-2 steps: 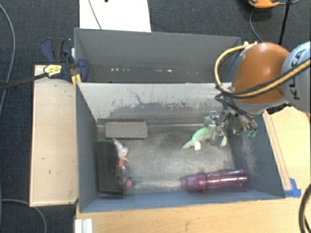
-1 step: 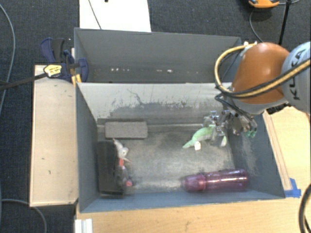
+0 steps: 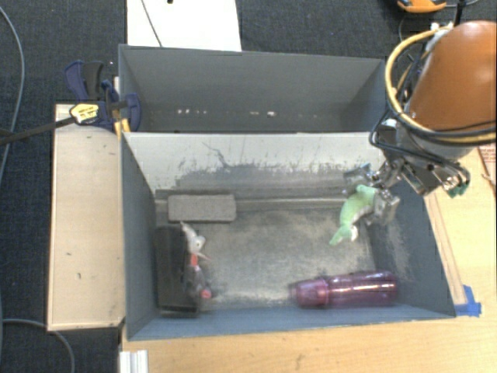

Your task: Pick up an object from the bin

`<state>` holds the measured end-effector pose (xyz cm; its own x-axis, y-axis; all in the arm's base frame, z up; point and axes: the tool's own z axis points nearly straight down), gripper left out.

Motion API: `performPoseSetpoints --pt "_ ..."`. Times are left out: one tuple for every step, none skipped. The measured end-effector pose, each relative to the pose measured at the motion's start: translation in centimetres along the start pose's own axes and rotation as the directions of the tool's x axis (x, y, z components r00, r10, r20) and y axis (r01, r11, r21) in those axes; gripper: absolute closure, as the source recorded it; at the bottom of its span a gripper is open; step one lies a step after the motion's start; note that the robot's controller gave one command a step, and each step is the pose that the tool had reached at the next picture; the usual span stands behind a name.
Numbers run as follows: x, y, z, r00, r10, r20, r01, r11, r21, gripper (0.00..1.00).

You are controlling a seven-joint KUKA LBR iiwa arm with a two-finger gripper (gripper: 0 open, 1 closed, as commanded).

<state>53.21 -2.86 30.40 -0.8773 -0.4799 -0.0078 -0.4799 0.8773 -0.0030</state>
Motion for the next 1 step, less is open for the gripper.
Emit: performPoseSetpoints --pt "0.69 0.77 -3.77 0.995 -0.099 0.001 0.099 0.995 0.000 1.00"
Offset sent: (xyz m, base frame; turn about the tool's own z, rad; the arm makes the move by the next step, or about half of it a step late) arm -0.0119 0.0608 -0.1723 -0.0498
